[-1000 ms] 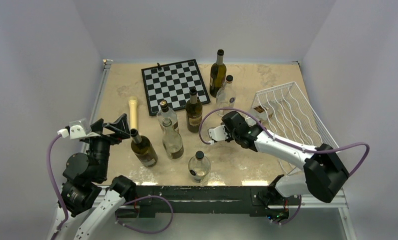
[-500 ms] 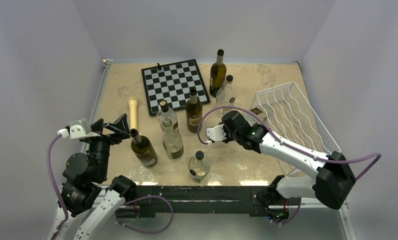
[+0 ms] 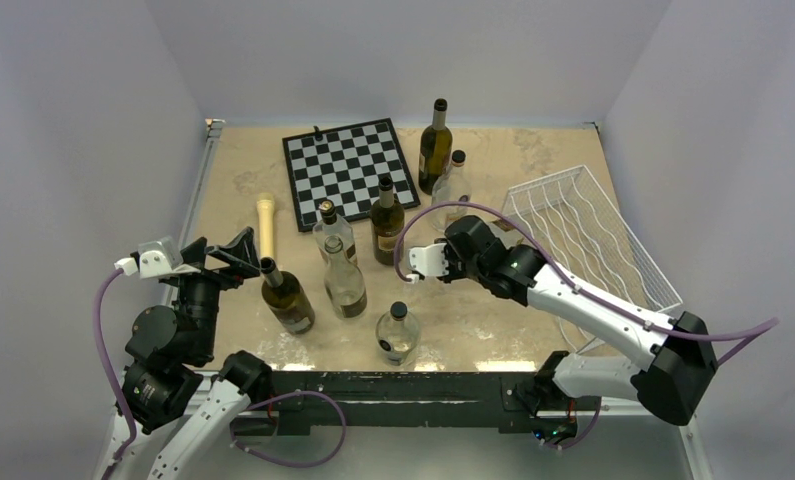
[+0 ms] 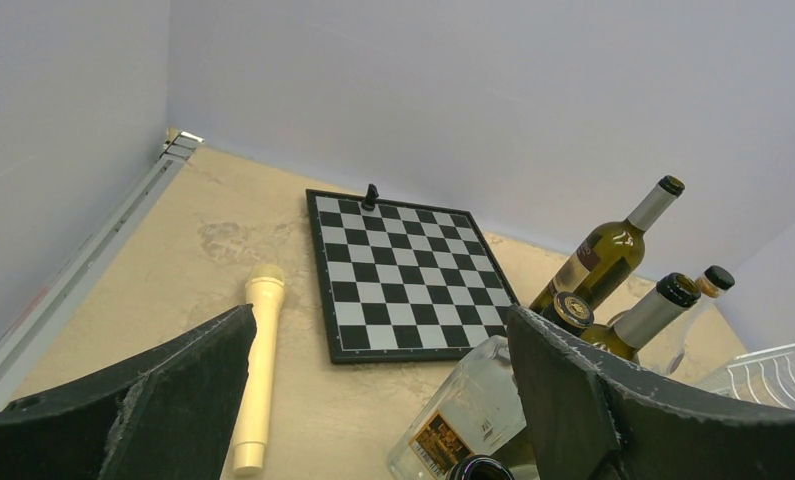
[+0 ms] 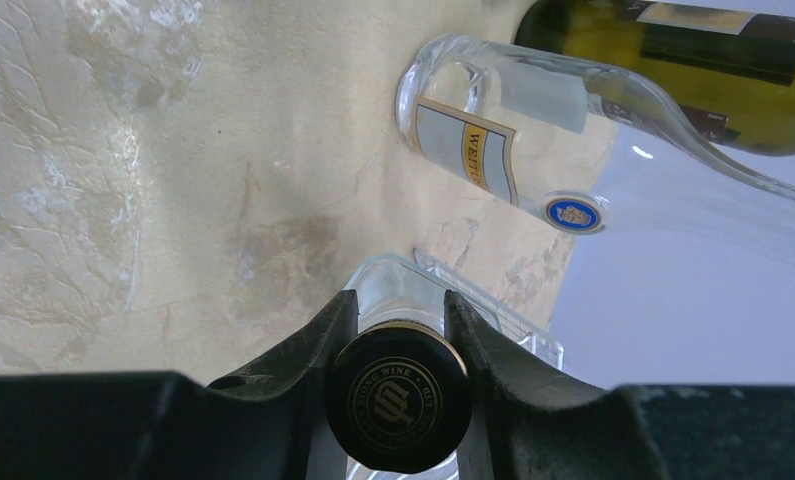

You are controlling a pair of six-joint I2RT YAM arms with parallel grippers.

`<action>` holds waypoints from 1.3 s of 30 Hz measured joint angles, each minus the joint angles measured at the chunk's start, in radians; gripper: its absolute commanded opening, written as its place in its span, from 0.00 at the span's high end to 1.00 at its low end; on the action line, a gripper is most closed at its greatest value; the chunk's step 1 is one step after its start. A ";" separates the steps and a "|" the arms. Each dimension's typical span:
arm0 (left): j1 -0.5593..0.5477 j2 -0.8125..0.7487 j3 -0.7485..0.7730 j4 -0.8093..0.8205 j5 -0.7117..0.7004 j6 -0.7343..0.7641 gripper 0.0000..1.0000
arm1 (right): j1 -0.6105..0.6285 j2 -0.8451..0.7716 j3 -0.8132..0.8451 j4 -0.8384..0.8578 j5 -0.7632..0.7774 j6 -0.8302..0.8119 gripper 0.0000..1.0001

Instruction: Take the wine bottle off the wine rack

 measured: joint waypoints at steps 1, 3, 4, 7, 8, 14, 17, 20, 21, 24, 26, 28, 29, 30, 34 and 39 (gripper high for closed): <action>0.000 0.000 0.000 0.000 0.000 0.000 0.00 | 0.000 -0.005 0.005 -0.005 -0.006 0.009 1.00; 0.000 0.000 0.000 0.000 0.000 0.000 0.00 | 0.000 -0.021 0.011 -0.011 -0.015 0.024 1.00; 0.000 0.000 0.000 0.000 0.000 0.000 0.00 | 0.000 -0.029 0.013 -0.013 -0.017 0.030 1.00; 0.000 0.000 0.000 0.000 0.000 0.000 0.00 | 0.000 -0.055 0.015 -0.017 -0.017 0.044 1.00; 0.000 0.000 0.000 0.000 0.000 0.000 0.00 | 0.000 -0.062 0.015 -0.017 -0.016 0.045 1.00; 0.000 0.000 0.000 0.000 0.000 0.000 0.00 | 0.004 -0.084 0.021 -0.029 -0.037 0.080 1.00; 0.000 0.000 0.000 0.000 0.000 0.000 0.00 | 0.005 -0.092 0.021 -0.035 -0.054 0.098 1.00; 0.000 0.000 0.000 0.000 0.000 0.000 0.00 | 0.008 -0.102 0.025 -0.034 -0.068 0.117 1.00; 0.000 0.000 0.000 0.000 0.000 0.000 0.00 | 0.008 -0.106 0.026 -0.035 -0.072 0.125 1.00; 0.000 0.000 0.000 0.000 0.000 0.000 0.00 | 0.008 -0.125 0.041 -0.042 -0.098 0.172 1.00; 0.000 0.000 0.000 0.000 0.000 0.000 0.00 | 0.007 -0.138 0.069 -0.053 -0.125 0.231 1.00; 0.000 0.000 0.000 0.000 0.000 0.000 0.00 | 0.008 -0.143 0.108 -0.065 -0.151 0.296 1.00; 0.000 0.000 0.000 0.000 0.000 0.000 0.00 | 0.008 -0.142 0.133 -0.069 -0.164 0.335 1.00; 0.000 0.000 0.000 0.000 0.000 0.000 0.00 | 0.008 -0.142 0.154 -0.069 -0.175 0.376 1.00; 0.000 0.000 0.000 0.000 0.000 0.000 0.00 | 0.009 -0.137 0.226 -0.079 -0.195 0.537 1.00; 0.000 0.000 0.000 0.000 0.003 0.000 0.00 | 0.003 -0.058 0.374 -0.182 -0.225 0.755 1.00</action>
